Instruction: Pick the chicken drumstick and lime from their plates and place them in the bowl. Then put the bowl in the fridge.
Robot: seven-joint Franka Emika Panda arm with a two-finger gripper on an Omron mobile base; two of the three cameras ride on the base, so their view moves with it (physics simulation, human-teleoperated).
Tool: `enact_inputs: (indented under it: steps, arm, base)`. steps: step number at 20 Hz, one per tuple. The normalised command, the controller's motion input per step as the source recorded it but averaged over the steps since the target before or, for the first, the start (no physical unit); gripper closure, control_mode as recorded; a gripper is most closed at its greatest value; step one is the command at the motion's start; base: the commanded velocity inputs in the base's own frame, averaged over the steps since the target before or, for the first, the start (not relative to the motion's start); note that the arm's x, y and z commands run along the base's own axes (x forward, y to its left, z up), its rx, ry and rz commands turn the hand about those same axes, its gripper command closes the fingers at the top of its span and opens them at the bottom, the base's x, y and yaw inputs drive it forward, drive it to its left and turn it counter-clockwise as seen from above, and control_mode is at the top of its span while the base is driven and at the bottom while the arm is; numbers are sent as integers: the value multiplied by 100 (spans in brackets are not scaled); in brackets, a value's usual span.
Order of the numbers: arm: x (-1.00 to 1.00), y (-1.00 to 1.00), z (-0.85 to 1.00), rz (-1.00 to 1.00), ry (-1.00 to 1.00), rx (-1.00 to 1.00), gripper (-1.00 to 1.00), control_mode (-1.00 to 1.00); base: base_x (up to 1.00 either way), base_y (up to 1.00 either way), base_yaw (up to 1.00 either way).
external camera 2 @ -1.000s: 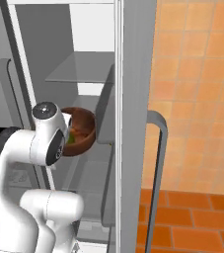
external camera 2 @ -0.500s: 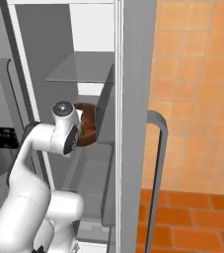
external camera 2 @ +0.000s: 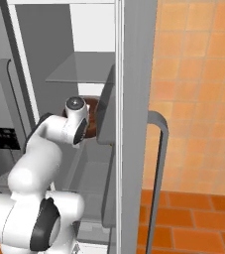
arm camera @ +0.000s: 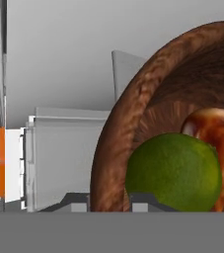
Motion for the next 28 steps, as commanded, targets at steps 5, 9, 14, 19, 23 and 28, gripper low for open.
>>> enact_inputs:
  steps: [5, 9, 14, 19, 23, 28]
  arm:
    - [44, 0, -1, 3, 0, 0, 100, -100]
    - [36, 3, -5, 0, 0, 0, 100, -100]
    - [25, 5, -6, 0, -2, 0, -100, -100]
    - [0, 1, 0, 0, -20, 0, -100, -100]
    - [0, 5, 0, 0, -40, 0, -100, -100]
    - [0, 18, 0, -3, -33, 0, -100, -100]
  base:
    - [0, 0, 0]
    - [0, 0, 0]
    - [0, 0, 0]
    - [0, 0, 0]
    - [0, 0, 0]
    - [0, 0, 0]
